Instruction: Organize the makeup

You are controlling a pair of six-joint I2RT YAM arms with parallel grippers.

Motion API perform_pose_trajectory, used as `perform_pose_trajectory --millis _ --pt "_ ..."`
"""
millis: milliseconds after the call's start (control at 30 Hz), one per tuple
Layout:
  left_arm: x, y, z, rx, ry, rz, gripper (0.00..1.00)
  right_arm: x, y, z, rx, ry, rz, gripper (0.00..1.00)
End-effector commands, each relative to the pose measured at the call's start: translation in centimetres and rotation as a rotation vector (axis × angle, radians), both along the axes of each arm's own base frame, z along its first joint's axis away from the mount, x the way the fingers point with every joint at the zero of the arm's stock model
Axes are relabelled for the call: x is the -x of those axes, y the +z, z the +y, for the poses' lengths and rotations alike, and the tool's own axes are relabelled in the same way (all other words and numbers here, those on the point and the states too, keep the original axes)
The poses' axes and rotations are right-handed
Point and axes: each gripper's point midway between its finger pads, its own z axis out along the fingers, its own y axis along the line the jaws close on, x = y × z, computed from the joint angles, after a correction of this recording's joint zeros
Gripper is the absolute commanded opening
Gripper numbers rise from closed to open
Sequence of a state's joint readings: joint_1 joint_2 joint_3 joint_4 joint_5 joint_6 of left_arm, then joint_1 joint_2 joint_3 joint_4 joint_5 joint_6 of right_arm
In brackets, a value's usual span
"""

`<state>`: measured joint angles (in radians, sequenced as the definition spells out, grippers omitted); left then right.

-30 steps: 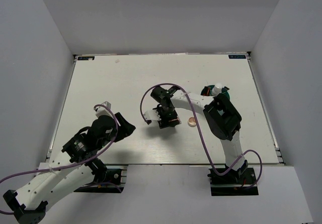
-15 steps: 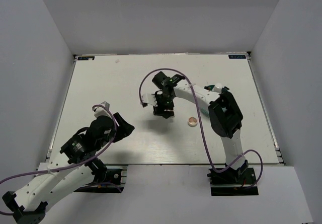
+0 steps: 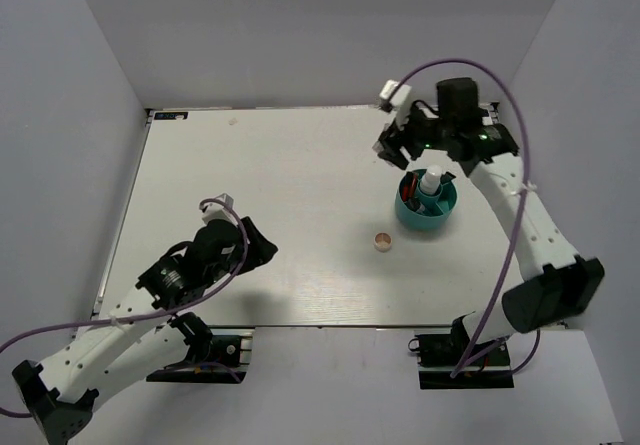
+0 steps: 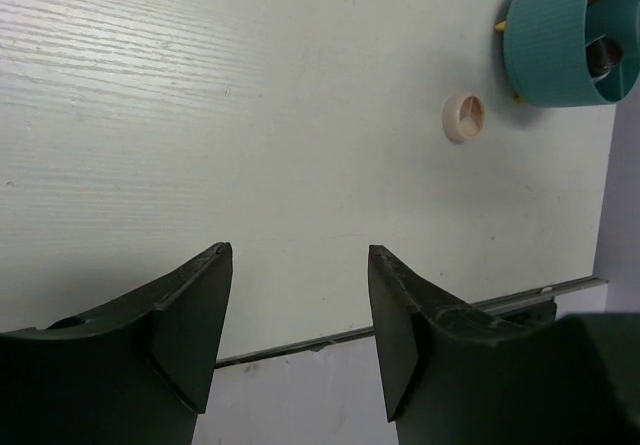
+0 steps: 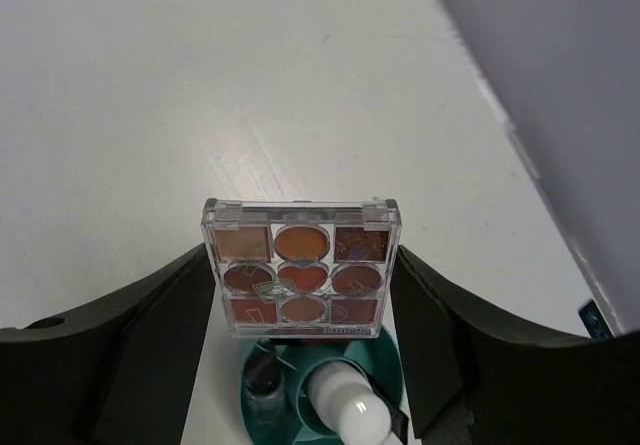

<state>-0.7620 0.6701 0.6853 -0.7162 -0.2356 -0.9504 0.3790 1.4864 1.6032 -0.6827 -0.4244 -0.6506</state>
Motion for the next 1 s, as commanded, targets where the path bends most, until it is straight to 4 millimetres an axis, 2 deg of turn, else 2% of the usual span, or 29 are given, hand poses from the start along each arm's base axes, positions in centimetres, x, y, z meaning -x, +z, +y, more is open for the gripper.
perform_pose_trajectory --millis 0,33,67,100,133,200,233,267,367,400,467,533,567,633,700,733,967 --pt "-1.2 1.7 -2.0 0.015 -0.071 -0.052 0.67 -0.6 4.0 -2.2 -0.167 -0.103 -0.074 0.00" --pt "-1.5 2.1 -2.5 0.023 -0.087 -0.061 0.67 -1.0 4.0 -3.8 -0.180 -0.150 -0.079 0.00" --pt "-1.7 1.7 -2.9 0.004 -0.104 -0.054 0.67 -1.2 5.3 -5.5 -0.215 -0.199 -0.108 0.00" --pt "-2.0 1.9 -3.2 0.002 -0.114 -0.061 0.67 -1.1 5.5 -6.2 -0.231 -0.216 -0.111 0.00" --pt "-2.2 2.3 -3.7 0.005 -0.128 -0.063 0.67 -1.4 4.6 -7.8 -0.240 -0.263 -0.091 0.00" --pt "-2.7 2.1 -4.3 -0.017 -0.153 -0.062 0.67 -1.2 4.1 -10.6 -0.265 -0.321 -0.075 0.00" --pt "-2.8 2.5 -4.6 -0.013 -0.161 -0.069 0.66 -0.9 2.7 -11.1 -0.270 -0.331 -0.034 0.00" --pt "-3.1 2.3 -4.9 -0.025 -0.171 -0.067 0.67 -0.9 2.5 -13.2 -0.298 -0.375 -0.019 0.00" --pt "-3.5 2.8 -5.5 -0.019 -0.191 -0.078 0.66 -0.1 1.4 -13.9 -0.367 -0.370 0.035 0.00" --pt "-3.6 2.7 -5.7 -0.023 -0.196 -0.077 0.67 -0.2 1.2 -15.5 -0.384 -0.399 0.034 0.00" --pt "-3.7 2.7 -6.0 -0.018 -0.204 -0.075 0.66 0.4 0.4 -15.7 -0.423 -0.359 0.061 0.00" --pt "-3.8 2.7 -6.2 -0.014 -0.206 -0.077 0.66 0.7 -0.2 -16.8 -0.445 -0.353 0.073 0.00" --pt "-3.7 2.6 -6.2 -0.015 -0.208 -0.075 0.66 1.1 -1.0 -16.4 -0.468 -0.305 0.101 0.00" --pt "-3.8 2.7 -6.2 -0.009 -0.208 -0.079 0.66 1.2 -2.4 -17.0 -0.462 -0.269 0.105 0.00" --pt "-3.8 2.6 -6.3 -0.009 -0.208 -0.079 0.66 1.6 -3.6 -16.8 -0.459 -0.200 0.111 0.00" --pt "-3.8 2.6 -6.3 -0.007 -0.208 -0.077 0.66 1.4 -4.4 -16.9 -0.478 -0.179 0.134 0.00" --pt "-3.9 2.4 -6.6 -0.013 -0.215 -0.066 0.66 0.4 -7.0 -17.1 -0.495 -0.076 0.109 0.00"
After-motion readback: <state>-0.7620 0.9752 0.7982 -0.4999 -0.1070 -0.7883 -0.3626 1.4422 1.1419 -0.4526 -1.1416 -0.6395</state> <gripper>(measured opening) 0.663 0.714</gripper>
